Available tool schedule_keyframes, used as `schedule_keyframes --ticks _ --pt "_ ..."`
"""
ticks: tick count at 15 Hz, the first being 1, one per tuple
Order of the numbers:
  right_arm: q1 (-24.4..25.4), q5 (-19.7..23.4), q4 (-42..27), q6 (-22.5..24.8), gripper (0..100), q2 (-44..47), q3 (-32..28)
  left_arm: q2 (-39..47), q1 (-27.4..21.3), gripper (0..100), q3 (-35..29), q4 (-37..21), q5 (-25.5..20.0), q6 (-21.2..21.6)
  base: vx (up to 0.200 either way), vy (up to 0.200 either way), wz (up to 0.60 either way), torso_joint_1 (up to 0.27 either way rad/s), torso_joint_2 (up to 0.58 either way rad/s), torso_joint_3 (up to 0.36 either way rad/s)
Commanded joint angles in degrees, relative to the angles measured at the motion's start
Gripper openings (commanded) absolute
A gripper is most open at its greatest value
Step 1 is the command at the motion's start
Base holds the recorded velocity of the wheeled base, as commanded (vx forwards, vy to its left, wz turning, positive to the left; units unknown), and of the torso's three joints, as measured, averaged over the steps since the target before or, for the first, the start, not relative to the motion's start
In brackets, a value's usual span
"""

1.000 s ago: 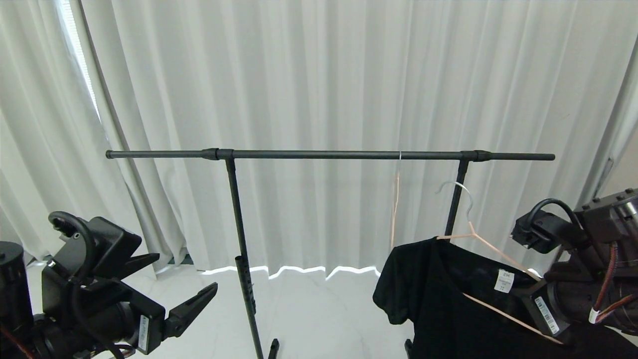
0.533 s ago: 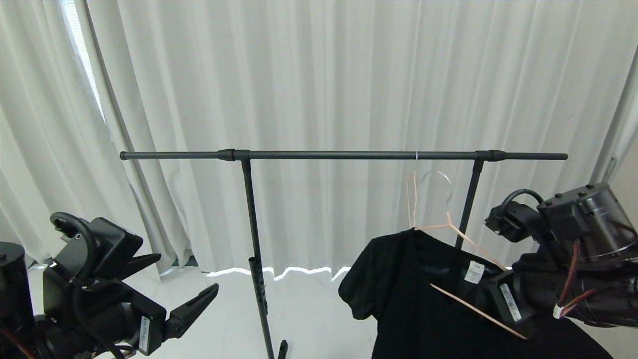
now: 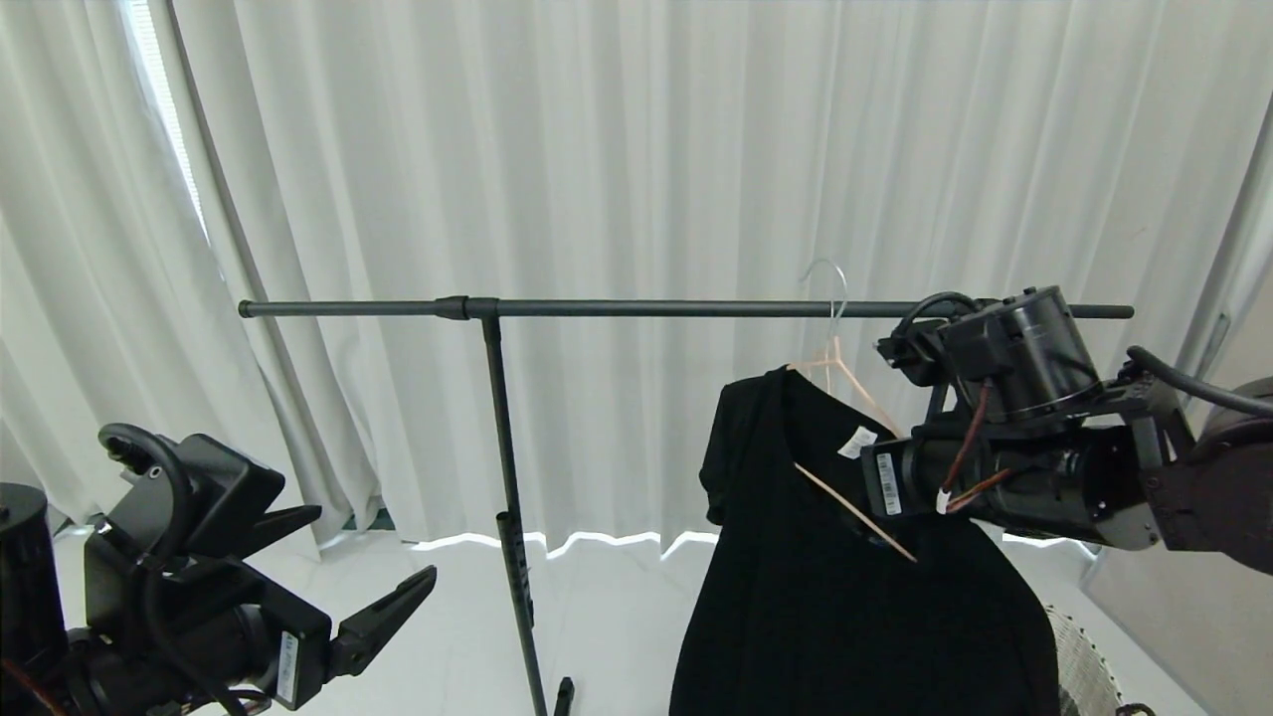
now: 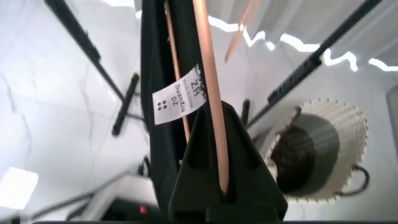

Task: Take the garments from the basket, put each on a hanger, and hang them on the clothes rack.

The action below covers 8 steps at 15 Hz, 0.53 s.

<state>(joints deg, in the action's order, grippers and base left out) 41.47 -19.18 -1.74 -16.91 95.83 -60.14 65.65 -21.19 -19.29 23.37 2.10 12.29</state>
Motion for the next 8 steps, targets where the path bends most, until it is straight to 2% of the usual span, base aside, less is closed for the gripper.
schedule_keyframes --ticks 1,8 --pt "0.72 -0.25 1.22 0.03 0 2.87 -1.39 0.01 0.01 100 0.04 0.01 0.01 -0.07 0.200 0.000 0.00 0.007 0.00 -0.002" --pt "1.07 -0.25 1.48 -0.32 0 3.05 -1.39 -0.17 -0.52 100 0.04 0.01 0.01 -0.07 0.200 0.000 0.00 0.002 0.00 0.004"
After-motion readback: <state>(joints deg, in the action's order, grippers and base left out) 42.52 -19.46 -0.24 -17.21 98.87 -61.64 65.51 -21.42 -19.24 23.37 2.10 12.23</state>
